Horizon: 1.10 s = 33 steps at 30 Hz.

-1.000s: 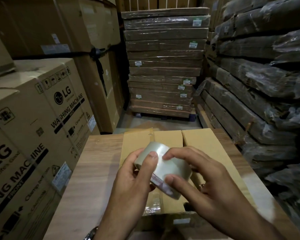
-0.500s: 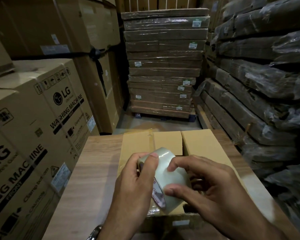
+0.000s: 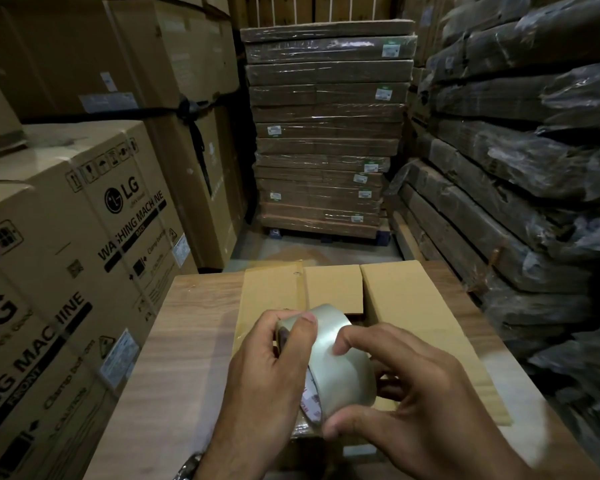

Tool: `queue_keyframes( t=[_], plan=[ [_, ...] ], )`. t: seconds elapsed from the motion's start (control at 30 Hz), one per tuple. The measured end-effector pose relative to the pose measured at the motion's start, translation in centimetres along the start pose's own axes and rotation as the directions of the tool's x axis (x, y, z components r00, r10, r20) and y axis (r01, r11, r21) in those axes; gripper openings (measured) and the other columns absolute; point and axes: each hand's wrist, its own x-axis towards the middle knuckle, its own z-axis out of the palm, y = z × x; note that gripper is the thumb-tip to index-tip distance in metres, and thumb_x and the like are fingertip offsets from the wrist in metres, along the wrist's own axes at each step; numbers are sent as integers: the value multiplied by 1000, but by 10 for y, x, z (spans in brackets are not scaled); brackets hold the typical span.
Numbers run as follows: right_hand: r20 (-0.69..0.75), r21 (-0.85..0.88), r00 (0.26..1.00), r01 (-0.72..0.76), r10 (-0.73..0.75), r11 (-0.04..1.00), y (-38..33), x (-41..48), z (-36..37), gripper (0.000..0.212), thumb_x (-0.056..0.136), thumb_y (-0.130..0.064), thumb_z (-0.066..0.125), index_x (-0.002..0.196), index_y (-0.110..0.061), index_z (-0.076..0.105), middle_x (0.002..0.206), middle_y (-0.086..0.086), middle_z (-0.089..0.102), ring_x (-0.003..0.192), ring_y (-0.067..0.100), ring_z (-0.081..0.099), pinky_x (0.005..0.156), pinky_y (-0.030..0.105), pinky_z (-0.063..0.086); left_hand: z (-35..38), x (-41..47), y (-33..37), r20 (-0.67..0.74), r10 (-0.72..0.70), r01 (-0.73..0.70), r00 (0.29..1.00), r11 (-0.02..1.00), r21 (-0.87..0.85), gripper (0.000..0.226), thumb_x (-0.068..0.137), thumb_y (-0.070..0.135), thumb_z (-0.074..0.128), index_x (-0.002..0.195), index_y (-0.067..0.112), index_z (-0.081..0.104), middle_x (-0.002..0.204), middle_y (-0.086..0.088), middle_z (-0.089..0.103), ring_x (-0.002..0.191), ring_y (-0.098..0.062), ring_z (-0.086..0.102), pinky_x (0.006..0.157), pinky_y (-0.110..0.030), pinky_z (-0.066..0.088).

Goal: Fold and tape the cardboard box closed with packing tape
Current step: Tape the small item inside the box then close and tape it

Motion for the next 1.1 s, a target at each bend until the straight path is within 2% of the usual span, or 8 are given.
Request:
queue_keyframes(
  t=[0.13,0.2,0.27,0.4,0.57,0.8,0.97,1.1],
  plan=[
    [-25,-10,1000,-13,13,1000,1,-1,2,49,57,-47,83,98,-44,56,94,-20,54,74,5,53,55,22,52,0,0,0,-10,22,-22,1000,999,37,39,78,64,50,84,28,63,72,3,64,68,-15,63,64,-40,54],
    [-40,-9,999,-6,5,1000,1,-4,5,35,62,-46,81,86,-37,57,90,-18,53,72,8,55,52,21,50,-1,0,0,-15,48,-47,999,998,48,43,73,66,48,84,28,63,71,-1,63,68,-19,63,64,-42,52],
    [-47,-25,999,-16,15,1000,-2,-7,7,31,65,-46,80,79,-36,54,90,-17,53,73,11,56,52,22,50,-3,0,2,-24,82,-80,996,995,62,40,72,63,48,85,29,64,67,2,63,64,-15,62,57,-34,49],
    [-69,2,995,-65,65,998,-10,-7,3,52,58,-45,83,97,-54,49,98,-21,56,79,8,59,58,15,52,-2,-2,7,-17,91,-91,996,995,33,34,75,57,47,86,29,65,69,6,65,59,-5,61,50,-22,45],
    [-91,-22,996,-7,5,1000,-9,-6,3,44,62,-44,81,99,-44,56,92,-20,53,72,3,53,57,5,43,-1,-2,5,-16,126,-125,992,991,41,49,66,69,43,86,29,65,71,5,65,61,-6,61,50,-21,45],
    [-64,5,997,-32,32,999,-10,-8,2,44,64,-44,80,101,-48,55,97,-20,54,75,7,56,57,12,49,0,-3,4,-34,150,-147,988,987,62,53,65,71,42,88,30,65,75,6,65,65,-6,62,50,-17,44],
    [-63,10,997,-43,44,999,-10,-7,0,44,61,-42,81,98,-47,57,94,-19,55,77,6,58,58,9,47,1,-4,5,-14,123,-122,992,991,46,43,71,64,47,86,29,66,73,3,66,62,-8,62,50,-22,47],
    [-74,4,997,-26,27,1000,-8,-11,5,26,67,-44,79,80,-36,57,90,-15,52,75,13,60,55,26,52,0,-4,5,-38,145,-143,989,987,68,54,63,72,40,88,32,66,77,6,68,66,-6,63,51,-19,46]
  ],
)
